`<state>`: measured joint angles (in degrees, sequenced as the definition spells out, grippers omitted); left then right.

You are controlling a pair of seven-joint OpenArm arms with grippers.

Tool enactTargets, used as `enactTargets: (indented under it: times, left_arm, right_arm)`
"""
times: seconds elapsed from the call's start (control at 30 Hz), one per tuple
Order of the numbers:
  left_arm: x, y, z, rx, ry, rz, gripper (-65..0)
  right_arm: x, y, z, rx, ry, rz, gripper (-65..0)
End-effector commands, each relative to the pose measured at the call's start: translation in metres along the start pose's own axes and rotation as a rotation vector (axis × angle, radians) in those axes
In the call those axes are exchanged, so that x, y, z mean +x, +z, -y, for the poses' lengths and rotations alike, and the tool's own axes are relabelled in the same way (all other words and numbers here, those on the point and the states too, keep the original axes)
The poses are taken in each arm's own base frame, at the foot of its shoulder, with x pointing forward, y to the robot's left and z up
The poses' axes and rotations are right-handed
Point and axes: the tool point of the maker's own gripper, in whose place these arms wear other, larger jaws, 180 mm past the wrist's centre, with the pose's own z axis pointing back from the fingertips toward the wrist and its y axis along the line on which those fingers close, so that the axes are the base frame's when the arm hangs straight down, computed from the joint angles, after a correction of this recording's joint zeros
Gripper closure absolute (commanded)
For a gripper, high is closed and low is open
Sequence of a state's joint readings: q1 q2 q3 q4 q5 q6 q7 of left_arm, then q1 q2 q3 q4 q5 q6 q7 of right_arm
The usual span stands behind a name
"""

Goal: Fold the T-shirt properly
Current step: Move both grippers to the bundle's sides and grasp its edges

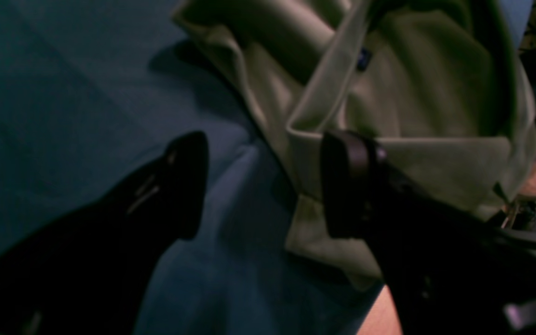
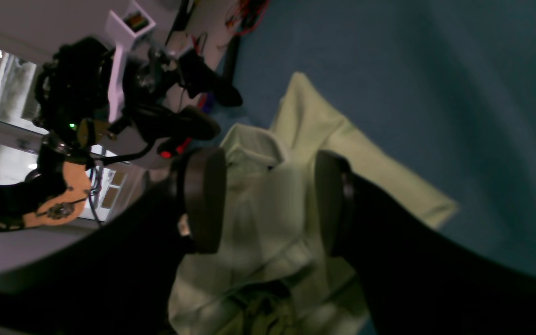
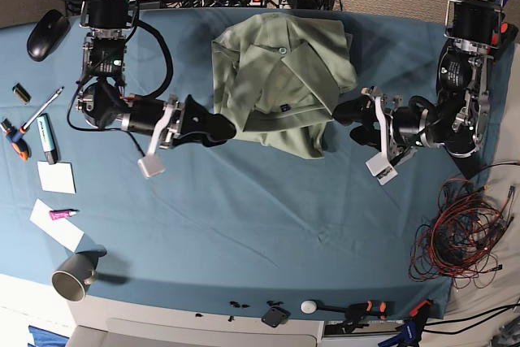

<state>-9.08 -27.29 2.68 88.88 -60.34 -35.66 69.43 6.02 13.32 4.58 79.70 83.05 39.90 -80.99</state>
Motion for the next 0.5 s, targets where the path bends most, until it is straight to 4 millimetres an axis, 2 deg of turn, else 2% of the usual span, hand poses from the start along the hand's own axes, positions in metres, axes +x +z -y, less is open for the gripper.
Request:
enactTargets:
  times: [0.0,0.3,0.37,0.47]
  left_arm:
    - [0.016,0.007,0.000,-0.001,-0.024,0.045,-38.7]
    - [0.015,0.007,0.000,-0.001,-0.024,0.044,-38.6]
    - [0.015,0.007,0.000,-0.001,-0.024,0.043,-38.6]
    - [0.014,0.007,0.000,-0.003,-0.022,0.042,-38.6]
  right_arm:
    - [0.016,0.001,-0.008,0.026,0.031,0.039,-31.6]
    - [-0.005,-0.021,-0.020,0.077,0.035,-0.058,-31.4]
    - [-0.007,-0.022,-0.020,0.074,0.037,-0.068,-24.8]
    - [-0.007,-0.022,-0.019,0.069,0.038,-0.070,-7.1]
